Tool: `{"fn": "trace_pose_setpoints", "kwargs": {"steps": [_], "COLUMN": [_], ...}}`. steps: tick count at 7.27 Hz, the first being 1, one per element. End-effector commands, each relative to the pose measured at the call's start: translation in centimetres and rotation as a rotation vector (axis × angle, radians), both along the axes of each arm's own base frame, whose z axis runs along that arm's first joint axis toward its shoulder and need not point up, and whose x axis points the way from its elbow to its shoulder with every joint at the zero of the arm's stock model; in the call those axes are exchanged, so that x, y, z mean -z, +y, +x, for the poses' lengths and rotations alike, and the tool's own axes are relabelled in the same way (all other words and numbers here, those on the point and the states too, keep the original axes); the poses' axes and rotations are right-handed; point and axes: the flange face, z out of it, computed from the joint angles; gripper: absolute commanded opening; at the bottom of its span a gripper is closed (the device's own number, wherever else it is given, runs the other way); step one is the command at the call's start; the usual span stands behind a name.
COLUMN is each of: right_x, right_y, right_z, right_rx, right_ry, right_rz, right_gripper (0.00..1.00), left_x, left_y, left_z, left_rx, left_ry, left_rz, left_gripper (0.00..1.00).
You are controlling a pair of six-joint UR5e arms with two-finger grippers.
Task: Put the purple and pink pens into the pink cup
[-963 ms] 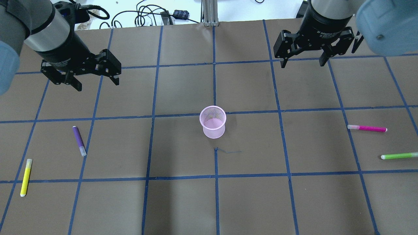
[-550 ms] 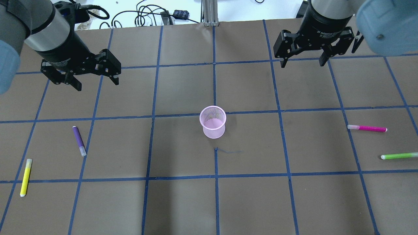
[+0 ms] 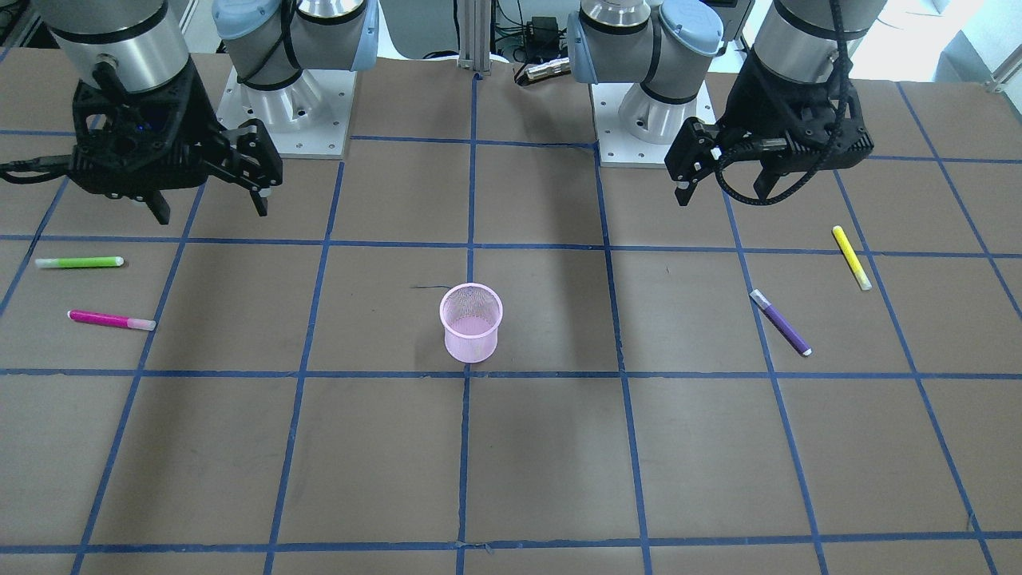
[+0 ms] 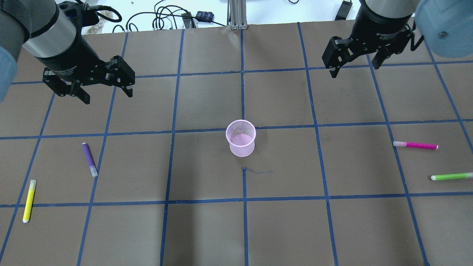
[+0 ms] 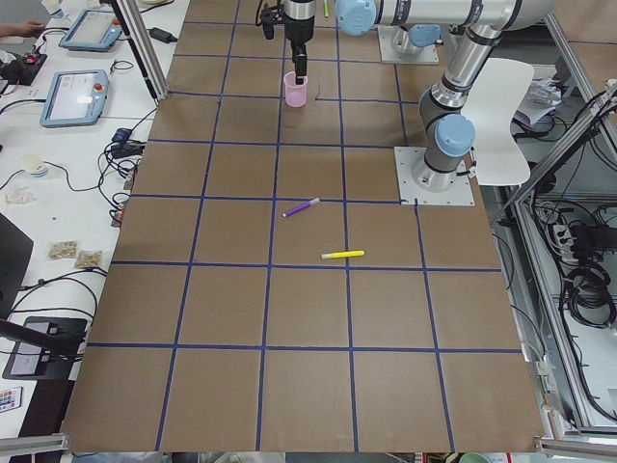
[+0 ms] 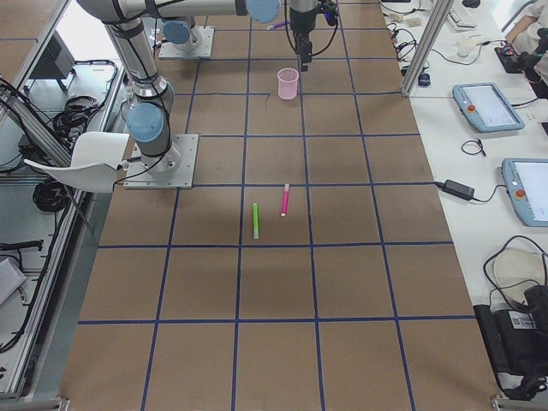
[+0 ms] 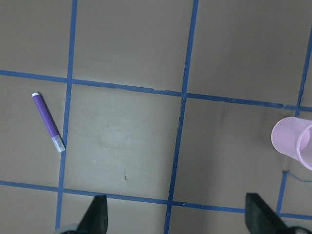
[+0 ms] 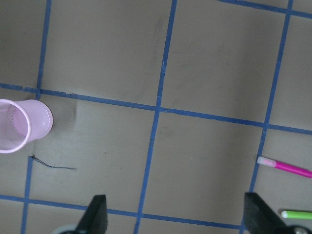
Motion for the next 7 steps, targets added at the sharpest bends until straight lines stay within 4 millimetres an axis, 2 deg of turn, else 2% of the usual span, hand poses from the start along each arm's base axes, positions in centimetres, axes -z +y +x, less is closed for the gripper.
{"fn": "trace_pose_setpoints", "kwargs": {"steps": [1,2,3,5,6,7], "right_x": [0.4,0.8,1.8,5.3,7.2,9.8], "right_y": [-0.7,-0.9,-0.8,0.5,0.5,0.1], "right_z": [-8.6,-12.5,-16.0,-24.5,-27.4,-31.0], "right_rx": [-0.166,-0.225,-0.312,-0.536,-0.697,-0.776], "right_ry": [0.015,0.008,0.003,-0.051,-0.049,-0.033], "right_rz": [0.055,0.067,0.086,0.132,0.121,0.106], "right_gripper": [1.00,1.00,1.00,1.00,1.00,1.00], "left_x": [0.7,1.9,2.8,6.5,9.5,11.9], "left_y": [-0.7,-1.3,-2.3,-4.6,-5.6,-5.9], "left_z": [1.1,2.8,5.9,14.2,19.0,22.2], "left_rx": [-0.022,-0.057,-0.110,-0.259,-0.340,-0.380], "left_ry": [0.003,0.008,0.011,0.024,0.030,0.022], "left_rz": [0.010,0.030,0.047,0.096,0.098,0.078], "left_gripper": [1.00,1.00,1.00,1.00,1.00,1.00]}}
